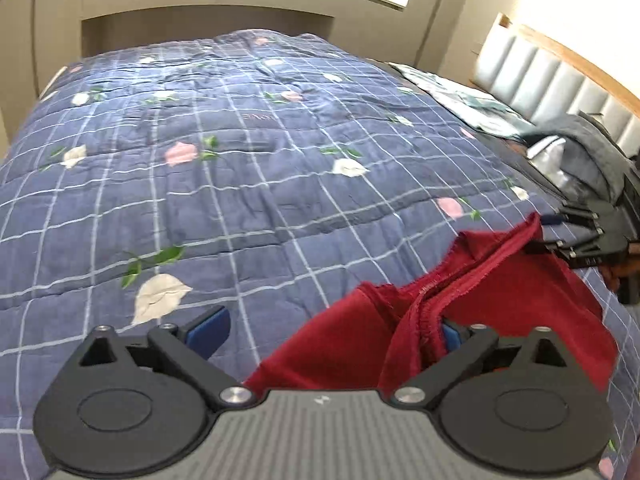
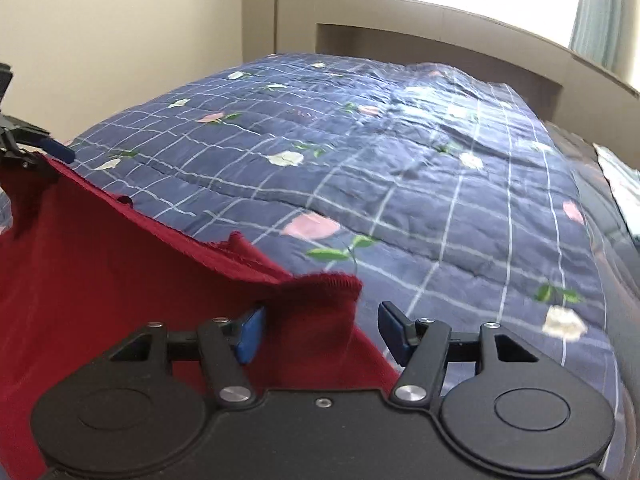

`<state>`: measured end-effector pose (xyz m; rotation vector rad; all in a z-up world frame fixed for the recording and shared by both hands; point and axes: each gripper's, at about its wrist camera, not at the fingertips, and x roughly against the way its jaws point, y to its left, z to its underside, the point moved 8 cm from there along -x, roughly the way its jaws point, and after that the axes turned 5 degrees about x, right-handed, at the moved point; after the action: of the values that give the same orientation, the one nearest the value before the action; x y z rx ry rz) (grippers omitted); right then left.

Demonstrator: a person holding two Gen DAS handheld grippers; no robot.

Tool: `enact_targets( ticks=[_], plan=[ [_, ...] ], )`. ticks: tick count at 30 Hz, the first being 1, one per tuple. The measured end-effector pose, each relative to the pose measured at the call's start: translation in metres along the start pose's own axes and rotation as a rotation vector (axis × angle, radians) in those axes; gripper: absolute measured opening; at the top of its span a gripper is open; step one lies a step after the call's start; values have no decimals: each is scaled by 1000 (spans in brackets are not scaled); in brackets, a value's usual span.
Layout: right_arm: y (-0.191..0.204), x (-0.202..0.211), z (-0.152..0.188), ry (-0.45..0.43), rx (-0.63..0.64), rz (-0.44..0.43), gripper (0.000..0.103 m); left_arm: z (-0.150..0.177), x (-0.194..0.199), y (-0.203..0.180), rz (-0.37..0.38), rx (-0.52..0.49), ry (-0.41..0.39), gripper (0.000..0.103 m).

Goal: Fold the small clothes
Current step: 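Lower the folded edge onto the sweater and open both grippers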

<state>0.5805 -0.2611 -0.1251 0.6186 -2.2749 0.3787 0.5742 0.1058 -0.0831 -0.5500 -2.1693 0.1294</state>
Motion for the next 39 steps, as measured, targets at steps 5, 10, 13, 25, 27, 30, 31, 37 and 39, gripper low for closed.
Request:
enact_targets(
  ticks=[5, 10, 13, 25, 27, 30, 31, 37, 39],
  plan=[
    [6, -2, 4, -10, -11, 4, 29, -12, 7, -6, -40, -9, -22, 102],
    [6, -2, 1, -26, 3, 57, 13, -24, 14, -2, -118, 8, -70, 102],
    [5, -2, 1, -31, 5, 76, 10, -21, 17, 3, -154, 27, -91, 102],
    [-1, -8, 3, -65, -21, 189, 43, 52, 2, 13, -368, 73, -196, 102],
    [-2, -6, 0, -91, -14, 196, 57, 54, -2, 19, -417, 92, -200, 103],
    [5, -8, -2, -104, 16, 190, 73, 56, -9, 30, -443, 146, -207, 103],
    [6, -11, -1, -97, 34, 209, 74, 58, -11, 33, -441, 164, -213, 103],
    [-13, -34, 8, -106, -22, 340, 102, 69, -19, 53, -370, 289, -239, 103],
    [-21, -37, 12, -107, -77, 304, 102, 70, -20, 54, -366, 289, -245, 103]
  ],
)
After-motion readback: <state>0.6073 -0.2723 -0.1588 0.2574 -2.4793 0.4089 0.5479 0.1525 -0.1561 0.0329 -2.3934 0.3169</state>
